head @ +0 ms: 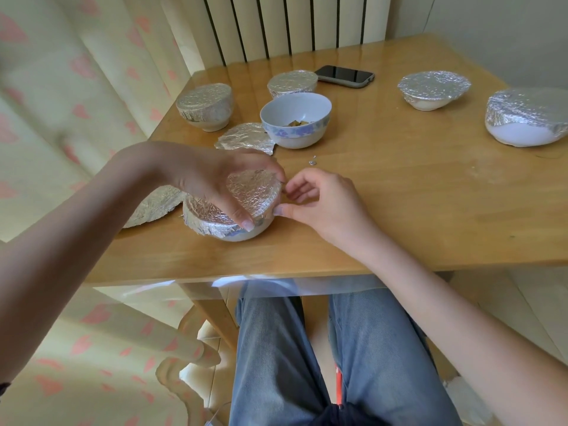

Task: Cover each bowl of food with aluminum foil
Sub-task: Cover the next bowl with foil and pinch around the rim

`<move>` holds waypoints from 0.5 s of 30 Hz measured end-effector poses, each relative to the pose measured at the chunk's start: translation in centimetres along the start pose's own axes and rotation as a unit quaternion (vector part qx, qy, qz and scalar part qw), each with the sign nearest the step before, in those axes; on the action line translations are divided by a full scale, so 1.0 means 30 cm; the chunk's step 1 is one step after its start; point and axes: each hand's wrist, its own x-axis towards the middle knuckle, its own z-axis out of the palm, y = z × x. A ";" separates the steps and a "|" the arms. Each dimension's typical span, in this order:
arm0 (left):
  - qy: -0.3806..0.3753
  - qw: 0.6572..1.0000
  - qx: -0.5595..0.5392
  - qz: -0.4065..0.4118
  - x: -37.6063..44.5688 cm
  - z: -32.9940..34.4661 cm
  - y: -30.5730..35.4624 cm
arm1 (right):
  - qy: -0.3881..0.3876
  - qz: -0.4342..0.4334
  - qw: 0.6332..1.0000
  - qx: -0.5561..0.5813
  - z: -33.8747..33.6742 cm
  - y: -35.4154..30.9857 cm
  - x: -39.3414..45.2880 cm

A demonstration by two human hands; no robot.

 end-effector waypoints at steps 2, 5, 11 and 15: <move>0.003 1.000 0.003 -0.018 0.015 0.014 -0.010 | 0.000 -0.014 1.000 0.006 0.004 0.010 0.014; 0.006 1.000 0.002 -0.029 0.030 0.012 -0.017 | -0.019 -0.024 0.999 0.010 -0.005 0.022 0.040; 0.004 0.999 -0.010 -0.034 0.024 0.010 -0.004 | -0.089 -0.061 0.994 -0.024 -0.046 0.027 0.112; 0.002 0.999 -0.017 -0.036 0.016 0.006 0.005 | -0.157 -0.036 0.980 -0.119 -0.065 0.012 0.192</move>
